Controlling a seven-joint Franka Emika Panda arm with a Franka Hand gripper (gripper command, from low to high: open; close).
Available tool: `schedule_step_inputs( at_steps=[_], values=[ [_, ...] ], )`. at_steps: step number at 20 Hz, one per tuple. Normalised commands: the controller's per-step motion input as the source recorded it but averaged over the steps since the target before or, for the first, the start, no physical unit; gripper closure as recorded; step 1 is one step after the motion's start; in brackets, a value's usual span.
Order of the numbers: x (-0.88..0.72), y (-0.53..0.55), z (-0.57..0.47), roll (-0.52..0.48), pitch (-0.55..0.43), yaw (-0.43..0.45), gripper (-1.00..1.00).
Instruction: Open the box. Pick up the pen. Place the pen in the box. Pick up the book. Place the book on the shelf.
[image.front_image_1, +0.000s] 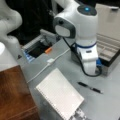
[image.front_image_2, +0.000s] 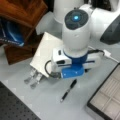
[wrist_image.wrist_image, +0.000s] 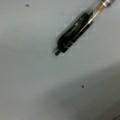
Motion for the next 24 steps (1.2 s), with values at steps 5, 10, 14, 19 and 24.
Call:
schedule_step_inputs(
  at_steps=[5,10,14,19,24],
  values=[
    [0.35,-0.01,-0.2,-0.16,0.041,0.23,-1.0],
    [0.37,-0.06,-0.21,-0.18,0.046,0.212,-1.0],
    [0.39,-0.05,-0.19,-0.167,0.011,0.16,-1.0],
    [0.38,-0.04,-0.14,-0.159,0.015,0.152,-1.0],
    [0.35,-0.08,-0.11,-0.181,0.05,0.166,-1.0]
  ],
)
